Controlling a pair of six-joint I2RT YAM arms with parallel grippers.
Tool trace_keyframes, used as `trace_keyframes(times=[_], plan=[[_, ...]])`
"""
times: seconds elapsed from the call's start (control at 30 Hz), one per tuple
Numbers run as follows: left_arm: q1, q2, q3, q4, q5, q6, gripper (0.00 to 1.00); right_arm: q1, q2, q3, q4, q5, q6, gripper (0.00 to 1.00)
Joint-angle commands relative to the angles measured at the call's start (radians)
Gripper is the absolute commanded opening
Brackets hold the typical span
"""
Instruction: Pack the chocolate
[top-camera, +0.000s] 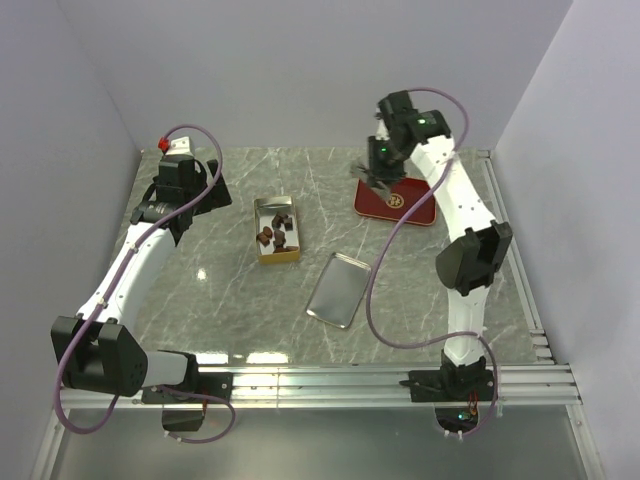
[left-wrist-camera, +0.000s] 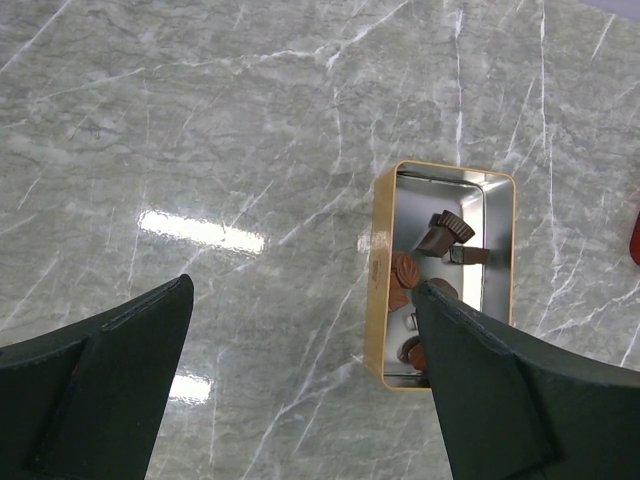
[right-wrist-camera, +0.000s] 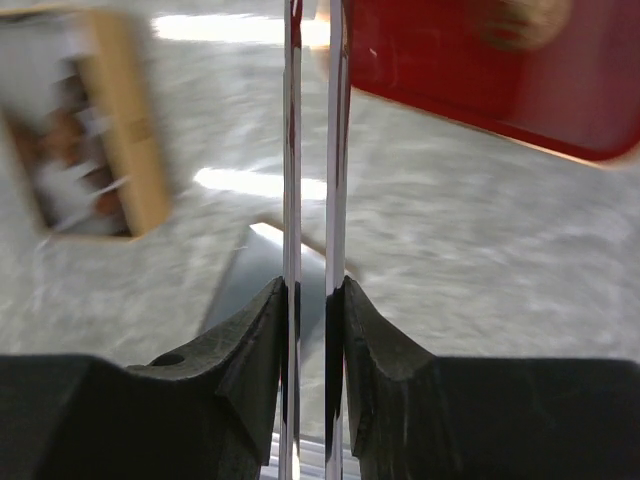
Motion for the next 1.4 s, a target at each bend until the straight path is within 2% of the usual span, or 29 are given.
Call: trace_keyframes(times=[0.0,0.23,0.47,0.63,0.77,0.87,1.37], plan=[[-0.002,-0.013,0.041,0.022,0.011,-0.003,1.00,0.079,0.035,0.088,-0.036,-0.086,0.004,0.31],[-0.002,-0.021,0.035,0.022,0.011,-0.006,0.99,0.226,0.059,0.095,0.003,-0.219,0.009,0.32],[-0.002,-0.029,0.029,0.023,0.018,-0.010,0.99,0.332,0.081,0.084,-0.007,-0.258,-0.031,0.32],[-0.002,-0.045,0.010,0.022,0.013,-0.008,0.99,0.345,0.076,0.067,-0.008,-0.247,-0.034,0.34],[-0.002,-0.055,0.001,0.023,0.013,-0.011,0.99,0.345,0.076,0.067,-0.008,-0.249,-0.034,0.43],[-0.002,-0.061,-0.004,0.025,0.008,-0.009,0.99,0.346,0.078,0.067,-0.010,-0.246,-0.034,0.45],[-0.002,-0.071,-0.005,0.023,0.002,-0.005,1.00,0.322,0.023,0.084,0.042,-0.177,0.008,0.41]])
